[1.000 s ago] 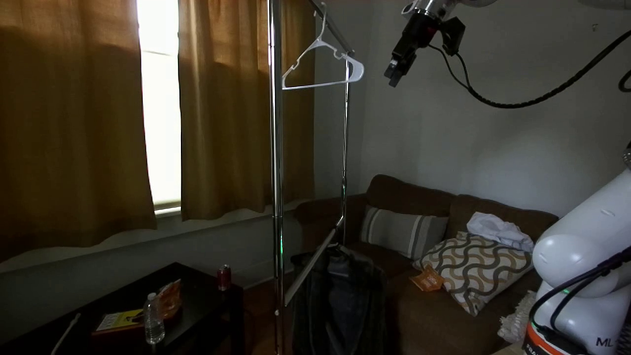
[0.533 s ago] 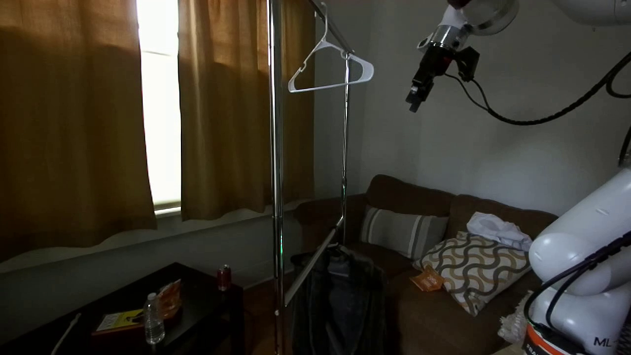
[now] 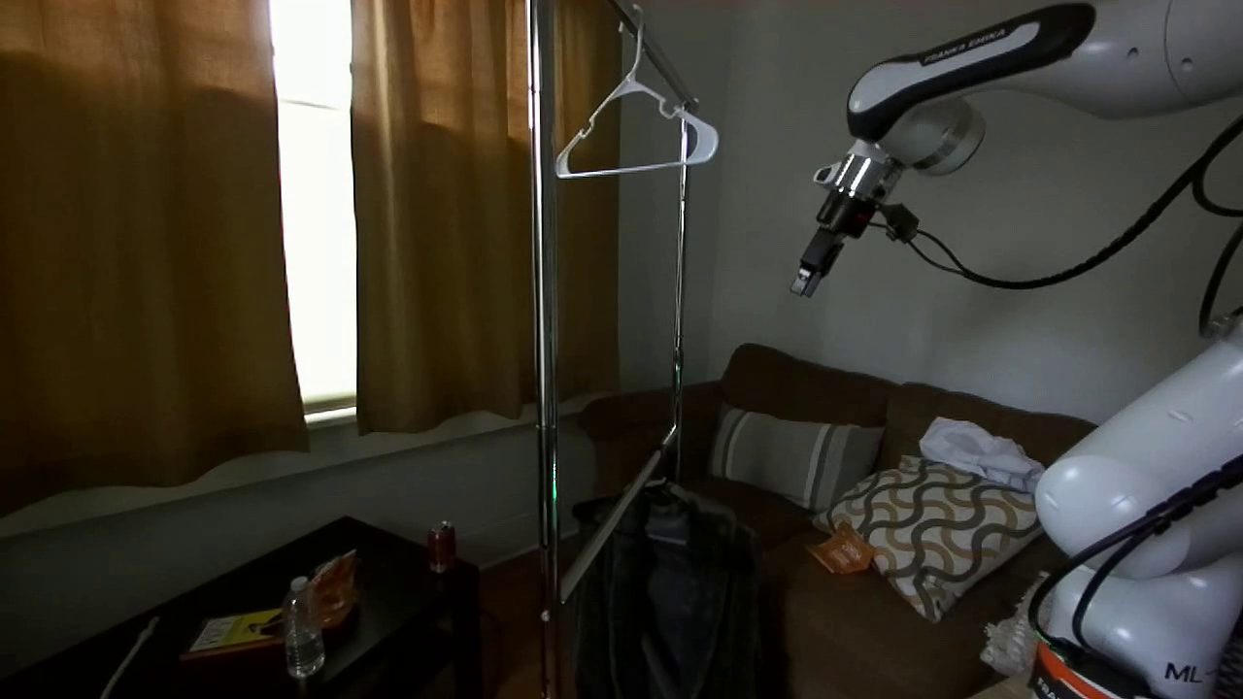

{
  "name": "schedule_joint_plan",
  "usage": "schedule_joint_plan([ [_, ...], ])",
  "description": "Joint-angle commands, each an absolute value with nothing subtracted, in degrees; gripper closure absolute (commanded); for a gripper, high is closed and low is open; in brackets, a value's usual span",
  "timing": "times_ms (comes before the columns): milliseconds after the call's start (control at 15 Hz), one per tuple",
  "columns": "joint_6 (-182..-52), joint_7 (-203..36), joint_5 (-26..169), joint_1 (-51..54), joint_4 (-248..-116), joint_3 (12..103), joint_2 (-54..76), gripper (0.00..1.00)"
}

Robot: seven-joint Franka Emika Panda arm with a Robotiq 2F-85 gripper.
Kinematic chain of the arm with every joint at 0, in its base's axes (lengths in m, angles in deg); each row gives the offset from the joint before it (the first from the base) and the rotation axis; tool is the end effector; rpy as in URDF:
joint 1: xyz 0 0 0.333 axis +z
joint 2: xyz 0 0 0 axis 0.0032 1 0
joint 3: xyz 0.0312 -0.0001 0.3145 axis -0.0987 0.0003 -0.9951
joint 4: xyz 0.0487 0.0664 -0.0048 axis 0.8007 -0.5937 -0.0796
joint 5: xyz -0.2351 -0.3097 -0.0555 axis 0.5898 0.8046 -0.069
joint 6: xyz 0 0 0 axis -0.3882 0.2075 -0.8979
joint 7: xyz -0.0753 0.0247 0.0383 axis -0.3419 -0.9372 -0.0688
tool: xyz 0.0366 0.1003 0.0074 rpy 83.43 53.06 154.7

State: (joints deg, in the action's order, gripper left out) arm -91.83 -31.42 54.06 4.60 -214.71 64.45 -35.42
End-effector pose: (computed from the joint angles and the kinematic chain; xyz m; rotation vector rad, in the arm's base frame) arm 0.4168 -0.0434 0.6107 -2.7282 -0.9602 -0.5353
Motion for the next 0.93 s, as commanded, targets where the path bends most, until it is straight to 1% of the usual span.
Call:
schedule_joint_plan([
  [0, -101.0, -30.2, 54.4, 3.6, -224.2, 64.1, -37.3, 0.0],
  [67, -102.2, -30.5, 53.8, 3.9, -225.1, 64.3, -36.9, 0.0],
  [133, -99.3, -31.1, 54.1, 4.4, -221.3, 64.5, -35.3, 0.0],
  [533, -99.9, -31.1, 54.1, 4.4, -221.2, 64.4, -35.0, 0.0],
  [867, -99.1, -29.5, 51.5, 4.7, -220.3, 66.4, -23.9, 0.0],
])
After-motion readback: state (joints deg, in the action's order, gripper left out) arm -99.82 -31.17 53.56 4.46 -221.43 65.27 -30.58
